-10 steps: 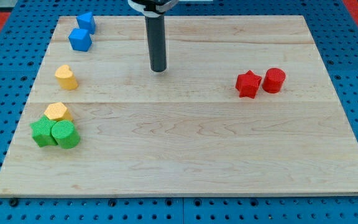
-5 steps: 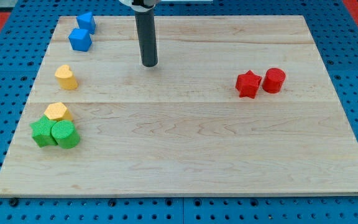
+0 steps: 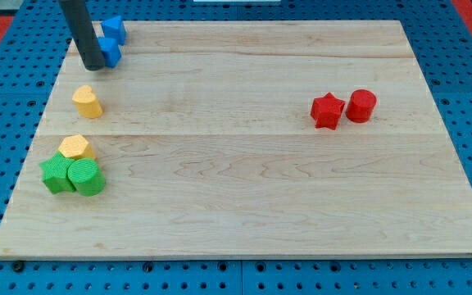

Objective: Move the triangle at the top right side of the board

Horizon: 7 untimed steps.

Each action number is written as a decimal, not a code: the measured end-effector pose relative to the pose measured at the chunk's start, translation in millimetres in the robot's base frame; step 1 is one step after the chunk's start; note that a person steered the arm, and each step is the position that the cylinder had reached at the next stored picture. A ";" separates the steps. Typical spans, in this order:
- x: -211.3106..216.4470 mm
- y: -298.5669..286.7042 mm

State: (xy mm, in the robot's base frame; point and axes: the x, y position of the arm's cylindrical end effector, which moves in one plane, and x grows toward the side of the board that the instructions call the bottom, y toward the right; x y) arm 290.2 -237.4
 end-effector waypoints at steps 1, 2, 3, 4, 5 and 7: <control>-21.7 -32.4; -44.1 -56.5; -56.5 -65.9; -58.2 6.9; -76.1 7.2; -89.5 16.7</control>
State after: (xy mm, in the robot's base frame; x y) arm 200.8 -220.7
